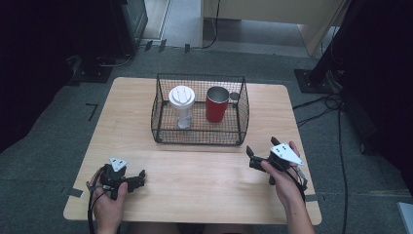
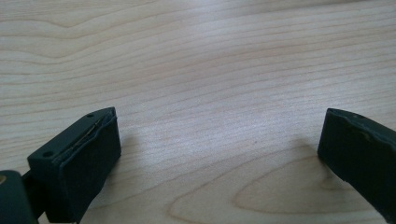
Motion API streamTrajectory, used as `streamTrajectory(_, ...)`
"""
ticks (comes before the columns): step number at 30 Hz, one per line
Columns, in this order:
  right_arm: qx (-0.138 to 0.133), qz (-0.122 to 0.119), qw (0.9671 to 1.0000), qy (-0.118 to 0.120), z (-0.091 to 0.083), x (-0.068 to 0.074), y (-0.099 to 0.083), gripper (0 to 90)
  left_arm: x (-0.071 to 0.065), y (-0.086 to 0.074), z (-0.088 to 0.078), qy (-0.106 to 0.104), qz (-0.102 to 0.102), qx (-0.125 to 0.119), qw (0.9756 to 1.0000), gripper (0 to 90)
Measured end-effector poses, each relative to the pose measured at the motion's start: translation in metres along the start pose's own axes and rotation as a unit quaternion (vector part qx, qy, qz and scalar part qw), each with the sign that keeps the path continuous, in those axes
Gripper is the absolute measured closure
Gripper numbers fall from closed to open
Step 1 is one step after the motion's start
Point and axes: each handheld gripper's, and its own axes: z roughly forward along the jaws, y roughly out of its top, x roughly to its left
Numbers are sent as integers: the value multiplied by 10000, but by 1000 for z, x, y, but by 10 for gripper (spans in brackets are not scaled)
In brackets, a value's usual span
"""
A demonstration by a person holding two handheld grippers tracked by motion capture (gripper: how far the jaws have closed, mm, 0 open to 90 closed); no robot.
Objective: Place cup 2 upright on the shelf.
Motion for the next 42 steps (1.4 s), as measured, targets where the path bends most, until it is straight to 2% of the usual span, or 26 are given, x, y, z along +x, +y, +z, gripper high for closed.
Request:
streamTrajectory(20, 212, 290, 9985, -423, -36, -34, -37, 0, -1, -1, 0, -30, 30, -11, 10000, 1)
streamTrajectory(25, 253, 218, 9980, -537, -45, -41, -40, 0, -2, -1, 0, -32, 31, -11, 10000, 1)
streamTrajectory(31, 372, 17, 9972, -647, -57, -45, -43, 0, -1, -1, -1, -31, 37, 2, 10000, 1)
streamTrajectory(34, 712, 52, 9953, -657, -62, -48, -44, 0, -1, -1, -1, -32, 37, 1, 10000, 1)
streamTrajectory(38, 1165, 133, 9911, -632, -66, -51, -47, 0, -2, -1, 0, -31, 30, -7, 10000, 1)
streamTrajectory(42, 1603, 284, 9844, -675, -67, -55, -48, 0, -2, -1, 0, -31, 30, -5, 10000, 1)
